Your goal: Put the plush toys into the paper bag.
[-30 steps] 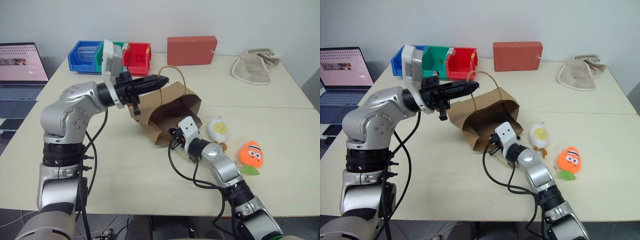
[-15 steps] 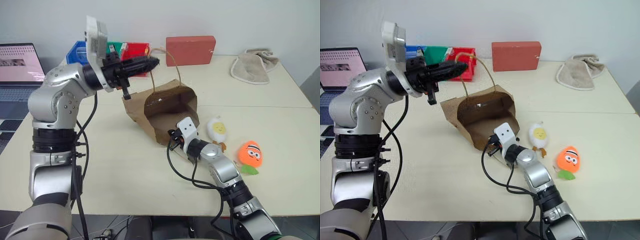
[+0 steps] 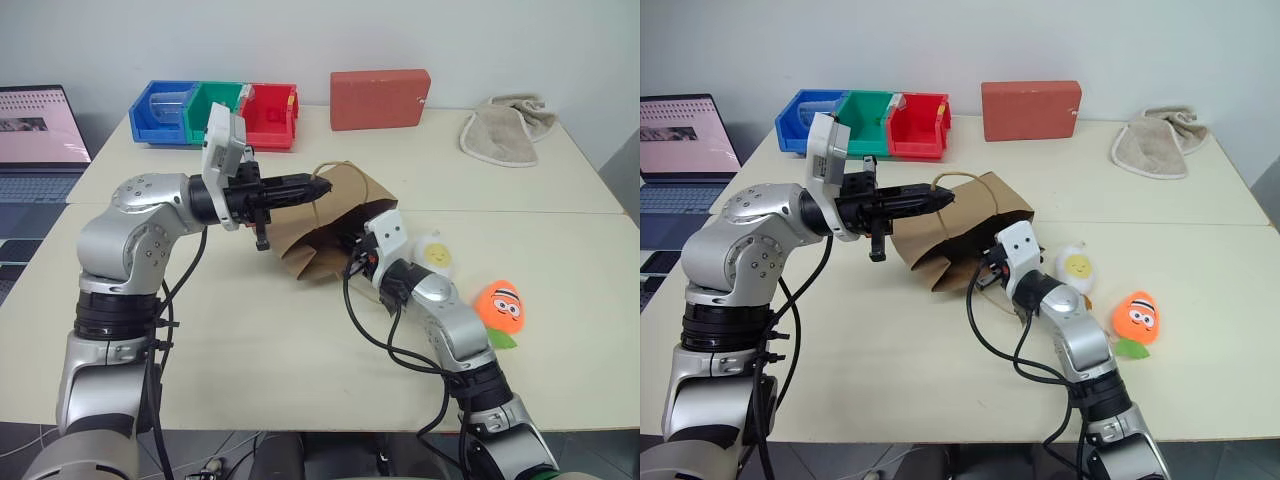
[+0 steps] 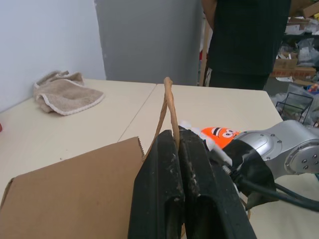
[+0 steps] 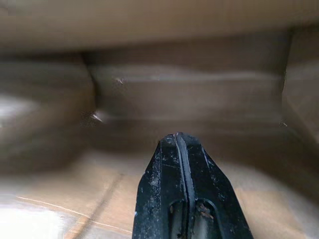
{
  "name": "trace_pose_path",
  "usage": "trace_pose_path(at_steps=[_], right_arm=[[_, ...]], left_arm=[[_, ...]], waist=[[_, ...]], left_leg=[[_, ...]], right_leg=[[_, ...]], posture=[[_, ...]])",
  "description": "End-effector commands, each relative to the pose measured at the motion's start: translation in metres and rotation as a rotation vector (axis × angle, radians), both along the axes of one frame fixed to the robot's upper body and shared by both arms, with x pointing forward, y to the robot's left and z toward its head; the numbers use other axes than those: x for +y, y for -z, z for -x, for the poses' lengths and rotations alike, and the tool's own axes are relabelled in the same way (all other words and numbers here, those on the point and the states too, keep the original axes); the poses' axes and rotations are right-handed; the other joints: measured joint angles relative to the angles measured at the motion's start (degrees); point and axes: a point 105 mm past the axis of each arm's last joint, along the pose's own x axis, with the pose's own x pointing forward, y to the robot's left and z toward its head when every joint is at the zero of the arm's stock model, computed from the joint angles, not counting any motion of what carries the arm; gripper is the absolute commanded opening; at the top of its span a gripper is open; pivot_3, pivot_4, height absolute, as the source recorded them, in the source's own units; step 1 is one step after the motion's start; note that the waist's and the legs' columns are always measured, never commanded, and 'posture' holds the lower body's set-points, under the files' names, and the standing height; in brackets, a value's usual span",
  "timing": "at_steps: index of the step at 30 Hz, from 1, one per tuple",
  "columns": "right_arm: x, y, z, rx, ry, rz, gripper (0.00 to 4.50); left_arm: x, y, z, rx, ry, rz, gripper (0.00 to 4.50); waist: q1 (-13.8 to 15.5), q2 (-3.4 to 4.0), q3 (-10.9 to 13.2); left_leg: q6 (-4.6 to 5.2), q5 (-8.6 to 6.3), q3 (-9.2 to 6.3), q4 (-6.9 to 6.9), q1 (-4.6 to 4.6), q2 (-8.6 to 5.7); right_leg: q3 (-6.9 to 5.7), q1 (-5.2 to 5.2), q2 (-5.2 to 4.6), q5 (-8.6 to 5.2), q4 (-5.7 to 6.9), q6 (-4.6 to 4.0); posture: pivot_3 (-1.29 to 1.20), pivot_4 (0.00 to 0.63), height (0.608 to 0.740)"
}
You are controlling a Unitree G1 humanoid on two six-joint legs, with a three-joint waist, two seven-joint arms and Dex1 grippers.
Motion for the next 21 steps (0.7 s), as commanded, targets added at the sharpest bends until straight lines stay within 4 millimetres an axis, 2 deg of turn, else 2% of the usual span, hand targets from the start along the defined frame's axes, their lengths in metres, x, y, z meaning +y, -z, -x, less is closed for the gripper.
trace_pose_path(at_steps=[1, 11, 13, 16, 20, 21], right_arm=[[0.002, -0.026, 0.017, -0.052, -0.092, -0.042, 0.01], [-0.012, -0.041, 0.057, -0.105, -0.329, 0.070, 0.01], [-0.016, -0.046, 0.060, -0.120, -0.338, 0.066, 0.01], [-0.031, -0.062, 0.062, -0.154, -0.349, 0.042, 0.01], [-0.058, -0.073, 0.053, -0.167, -0.289, 0.023, 0.01], [-0.062, -0.074, 0.052, -0.169, -0.280, 0.024, 0.36]], left_arm=[[-0.004, -0.006, 0.006, -0.050, 0.018, -0.017, 0.00], [-0.005, -0.004, 0.005, -0.040, 0.015, -0.016, 0.00], [-0.005, -0.001, 0.005, -0.034, 0.020, -0.027, 0.00], [-0.007, 0.003, 0.008, -0.017, 0.035, -0.035, 0.00], [-0.014, 0.013, 0.014, 0.012, 0.070, -0.044, 0.00], [-0.015, 0.015, 0.015, 0.014, 0.071, -0.046, 0.00]], waist=[[0.00, 0.00, 0.00], [0.04, 0.00, 0.00], [0.03, 0.00, 0.00], [0.06, 0.00, 0.00], [0.14, 0.00, 0.00], [0.18, -0.01, 0.00]], left_leg=[[0.00, 0.00, 0.00, 0.00, -0.02, 0.00], [0.00, 0.00, 0.00, 0.02, -0.02, 0.00], [0.00, 0.00, 0.00, 0.03, -0.02, 0.00], [0.00, 0.00, 0.01, 0.03, -0.02, 0.00], [0.01, 0.00, 0.00, 0.04, -0.04, 0.00], [0.00, 0.00, 0.01, 0.04, -0.04, 0.00]], right_leg=[[0.00, -0.01, 0.00, 0.00, 0.00, 0.00], [-0.01, -0.01, 0.01, 0.00, -0.01, 0.00], [-0.01, 0.00, 0.01, 0.00, -0.01, 0.01], [0.00, 0.00, 0.01, 0.00, -0.02, 0.01], [-0.01, 0.01, 0.00, 0.00, -0.03, 0.01], [-0.01, 0.01, 0.00, 0.00, -0.03, 0.01]], posture=[[0.00, 0.150, 0.740], [0.00, 0.150, 0.740], [0.00, 0.150, 0.740], [0.00, 0.150, 0.740], [0.00, 0.150, 0.740], [0.00, 0.150, 0.740]])
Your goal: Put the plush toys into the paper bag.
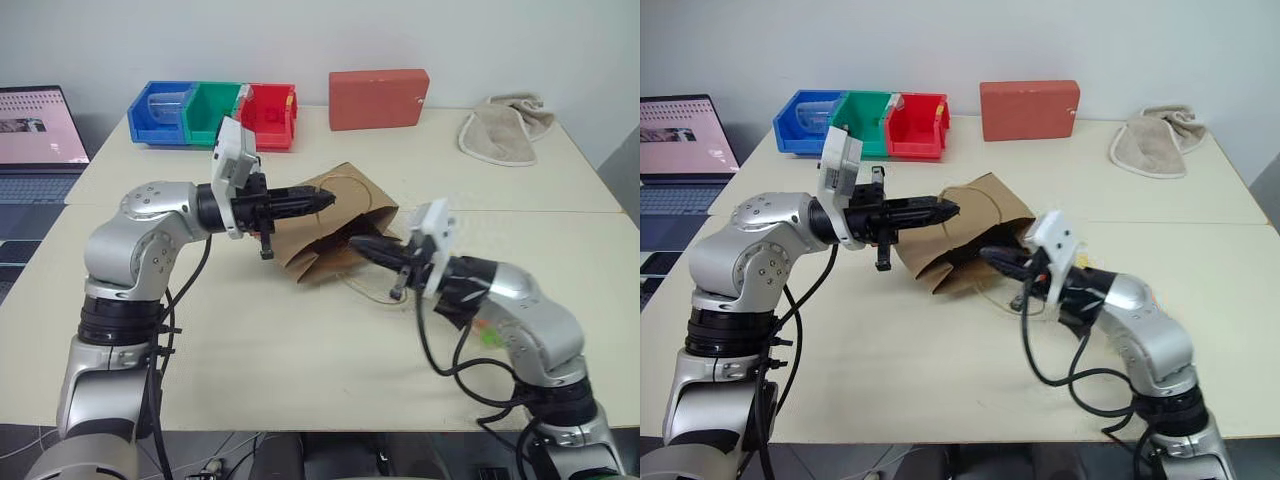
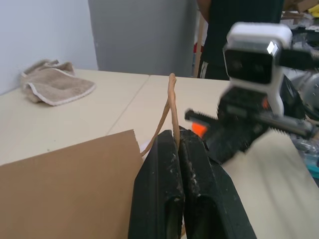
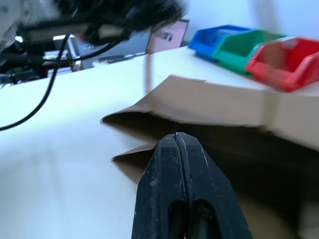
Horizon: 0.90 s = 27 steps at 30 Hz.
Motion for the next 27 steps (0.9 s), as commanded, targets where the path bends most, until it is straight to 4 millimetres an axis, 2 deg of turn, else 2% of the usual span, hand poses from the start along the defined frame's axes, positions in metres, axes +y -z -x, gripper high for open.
trace_pose_path(at_steps=[1, 5, 8, 13, 20, 23, 27], right_arm=[[-0.016, -0.019, 0.000, -0.057, 0.017, -0.033, 0.60], [-0.053, -0.011, -0.009, -0.087, 0.140, 0.125, 2.00], [-0.078, 0.014, -0.005, -0.062, 0.149, 0.355, 3.03], [-0.099, 0.046, -0.009, -0.022, 0.192, 0.557, 3.03], [-0.103, 0.079, -0.031, -0.051, 0.229, 0.726, 3.03], [-0.105, 0.079, -0.043, -0.092, 0.270, 0.742, 2.45], [-0.108, 0.075, -0.047, -0.112, 0.275, 0.741, 1.01]], left_arm=[[-0.008, -0.002, 0.009, -0.024, 0.040, -0.002, 0.00], [-0.008, 0.002, 0.012, -0.016, 0.036, -0.007, 0.00], [-0.004, 0.003, 0.012, -0.016, 0.018, -0.010, 0.00], [0.006, -0.003, 0.010, -0.022, -0.013, 0.001, 0.00], [0.010, -0.005, 0.010, -0.039, -0.028, -0.009, 0.00], [0.009, -0.005, 0.011, -0.041, -0.027, -0.010, 0.00], [0.011, -0.004, 0.013, -0.042, -0.034, -0.013, 0.00]], waist=[[0.06, 0.00, 0.00], [0.12, 0.00, 0.00], [0.49, 0.00, 0.00], [0.46, 0.00, 0.00], [0.33, 0.00, 0.00], [0.35, 0.00, 0.00], [0.41, -0.01, 0.00]], left_leg=[[0.00, 0.00, 0.00, 0.00, 0.00, 0.00], [0.00, 0.00, 0.01, 0.01, 0.00, 0.00], [0.00, 0.00, 0.03, 0.01, -0.03, -0.01], [0.01, 0.00, 0.11, 0.03, 0.03, 0.00], [0.01, 0.00, 0.12, 0.15, -0.01, 0.00], [0.01, 0.00, 0.11, 0.15, -0.01, 0.00], [0.01, 0.00, 0.11, 0.16, -0.01, 0.00]], right_leg=[[0.00, 0.00, 0.00, 0.00, 0.00, 0.00], [0.01, 0.00, 0.00, 0.00, 0.00, 0.00], [0.01, 0.00, 0.00, 0.00, -0.05, 0.00], [0.07, 0.01, 0.00, 0.01, -0.03, 0.00], [0.09, 0.01, 0.01, 0.05, -0.03, 0.03], [0.09, 0.01, 0.01, 0.06, -0.03, 0.04], [0.09, 0.02, 0.01, 0.07, -0.03, 0.03]], posture=[[0.00, 0.150, 0.740], [0.00, 0.150, 0.740], [0.00, 0.150, 0.740], [0.00, 0.150, 0.740], [0.00, 0.150, 0.740], [0.00, 0.150, 0.740], [0.00, 0.150, 0.740]])
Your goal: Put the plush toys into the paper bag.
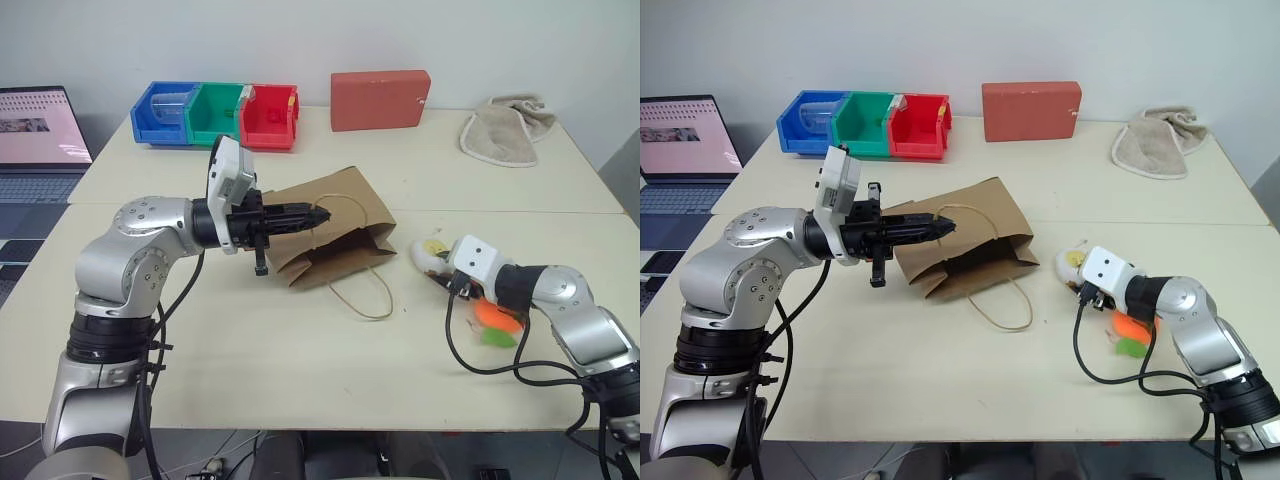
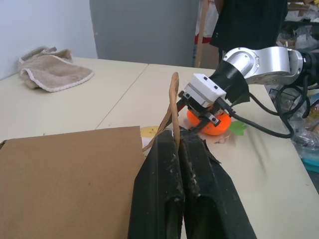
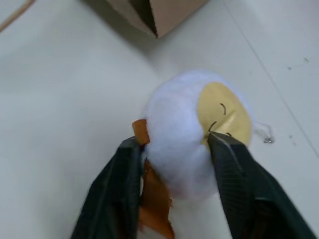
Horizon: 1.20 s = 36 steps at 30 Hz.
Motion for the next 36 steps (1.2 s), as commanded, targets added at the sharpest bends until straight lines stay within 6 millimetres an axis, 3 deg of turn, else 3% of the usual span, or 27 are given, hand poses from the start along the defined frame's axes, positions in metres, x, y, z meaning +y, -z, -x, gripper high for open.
trace_pose_path(at_steps=[1, 3, 6, 13, 16, 21, 25, 36], right_arm=[[-0.003, -0.007, -0.003, -0.032, -0.006, 0.010, 0.68], [-0.004, -0.009, -0.003, -0.035, -0.014, 0.007, 0.04], [-0.004, -0.018, 0.002, -0.038, -0.051, -0.013, 0.04], [0.023, -0.074, 0.069, 0.124, -0.393, -0.089, 0.04], [0.038, -0.084, 0.087, 0.182, -0.473, -0.118, 0.04], [0.085, -0.083, 0.074, 0.102, -0.532, -0.198, 0.04], [0.113, -0.077, 0.045, 0.016, -0.480, -0.213, 0.04], [0.166, -0.061, 0.005, -0.137, -0.389, -0.191, 0.04]], left_arm=[[0.003, -0.011, 0.005, -0.049, -0.003, 0.008, 0.00], [0.005, -0.012, 0.005, -0.050, -0.009, 0.008, 0.00], [0.006, -0.013, 0.004, -0.053, -0.014, 0.011, 0.00], [0.008, -0.018, 0.002, -0.059, -0.011, 0.013, 0.00], [0.008, -0.020, 0.001, -0.061, -0.004, 0.014, 0.00], [0.005, -0.026, 0.001, -0.069, 0.026, 0.029, 0.00], [0.004, -0.032, 0.003, -0.073, 0.037, 0.040, 0.00], [0.004, -0.036, 0.004, -0.072, 0.033, 0.053, 0.00]], waist=[[0.00, 0.00, 0.00], [0.00, 0.00, 0.00], [0.01, 0.00, 0.00], [0.36, 0.03, 0.02], [0.35, 0.01, 0.01], [-0.07, 0.00, 0.00], [0.03, 0.00, 0.00], [0.03, 0.00, 0.00]], left_leg=[[0.00, 0.00, -0.01, 0.00, 0.00, 0.00], [0.00, 0.00, -0.01, 0.00, 0.01, 0.00], [0.00, 0.00, 0.00, 0.02, 0.01, 0.00], [0.01, 0.00, -0.04, 0.02, -0.03, 0.01], [0.01, 0.00, -0.05, 0.05, 0.02, 0.04], [0.00, 0.00, -0.02, 0.27, 0.00, 0.09], [0.00, 0.00, -0.04, 0.36, -0.12, 0.07], [0.00, 0.00, -0.09, 0.35, -0.14, 0.07]], right_leg=[[0.00, 0.00, 0.00, 0.00, 0.00, 0.00], [-0.01, 0.01, 0.00, 0.01, 0.01, 0.00], [0.00, 0.01, 0.00, 0.02, 0.01, -0.01], [-0.03, 0.00, 0.00, 0.01, -0.01, -0.01], [-0.05, 0.04, 0.04, 0.01, 0.01, -0.01], [-0.01, 0.08, 0.10, 0.07, 0.01, -0.06], [0.00, 0.02, 0.10, 0.16, 0.01, -0.01], [-0.03, -0.02, 0.11, 0.19, 0.03, -0.03]], posture=[[0.00, 0.150, 0.740], [0.00, 0.150, 0.740], [0.00, 0.150, 0.740], [0.00, 0.150, 0.740], [0.00, 0.150, 0.740], [0.00, 0.150, 0.740], [0.00, 0.150, 0.740], [0.00, 0.150, 0.740]])
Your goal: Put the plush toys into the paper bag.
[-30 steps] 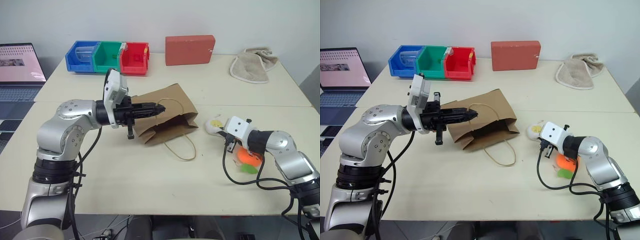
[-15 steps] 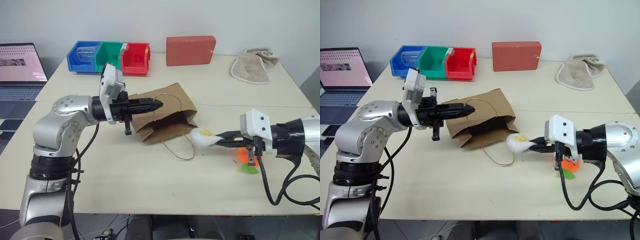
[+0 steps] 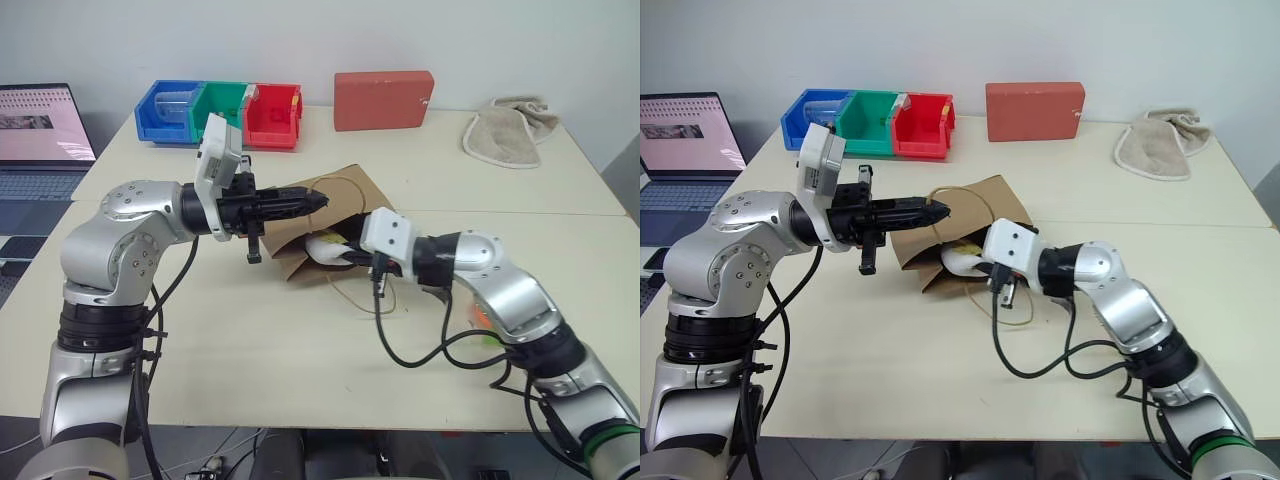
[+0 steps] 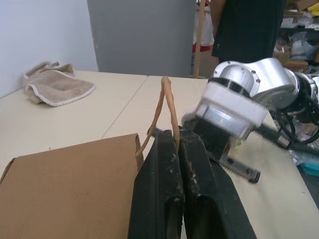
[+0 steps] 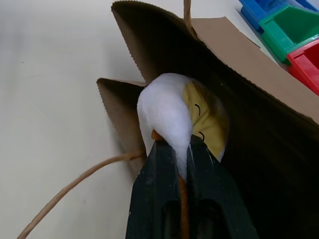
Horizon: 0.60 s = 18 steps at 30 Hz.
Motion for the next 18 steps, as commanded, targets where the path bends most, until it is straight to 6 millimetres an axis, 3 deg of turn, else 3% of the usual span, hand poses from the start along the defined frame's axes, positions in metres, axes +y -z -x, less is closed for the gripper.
trace_pose_path(at_steps=[1, 2, 5, 15, 18], right_arm=[[0.011, -0.010, -0.010, -0.120, 0.042, -0.010, 0.04], [0.012, -0.010, -0.011, -0.129, 0.052, -0.017, 0.04], [0.015, -0.015, -0.014, -0.163, 0.081, -0.051, 0.78], [0.008, -0.018, -0.009, -0.157, 0.090, -0.060, 4.47], [-0.002, -0.024, 0.001, -0.125, 0.053, -0.059, 4.47]], left_arm=[[0.001, -0.016, 0.004, -0.049, 0.007, 0.030, 0.00], [0.001, -0.017, 0.005, -0.048, 0.007, 0.032, 0.00], [0.002, -0.018, 0.003, -0.044, 0.000, 0.042, 0.00], [0.002, -0.018, -0.002, -0.035, -0.011, 0.053, 0.00], [0.001, -0.017, -0.003, -0.037, -0.014, 0.057, 0.00]], waist=[[0.00, 0.00, 0.00], [0.03, 0.00, 0.00], [0.12, 0.00, 0.00], [0.05, 0.00, 0.00], [0.17, 0.00, 0.00]], left_leg=[[0.00, 0.00, 0.00, 0.00, 0.00, 0.00], [0.00, 0.00, -0.01, 0.00, 0.00, 0.00], [0.00, 0.00, -0.01, 0.00, -0.01, 0.00], [0.00, 0.00, -0.02, -0.01, 0.00, 0.01], [0.00, 0.00, -0.03, -0.01, -0.01, 0.01]], right_leg=[[0.00, 0.00, 0.01, 0.00, 0.01, 0.00], [-0.01, 0.00, 0.01, 0.00, 0.01, 0.00], [0.00, 0.00, 0.01, 0.00, -0.01, -0.01], [0.00, 0.00, 0.03, 0.01, 0.01, -0.01], [0.00, 0.00, 0.03, 0.01, 0.00, -0.01]], posture=[[0.00, 0.150, 0.740], [0.00, 0.150, 0.740], [0.00, 0.150, 0.740], [0.00, 0.150, 0.740], [0.00, 0.150, 0.740]])
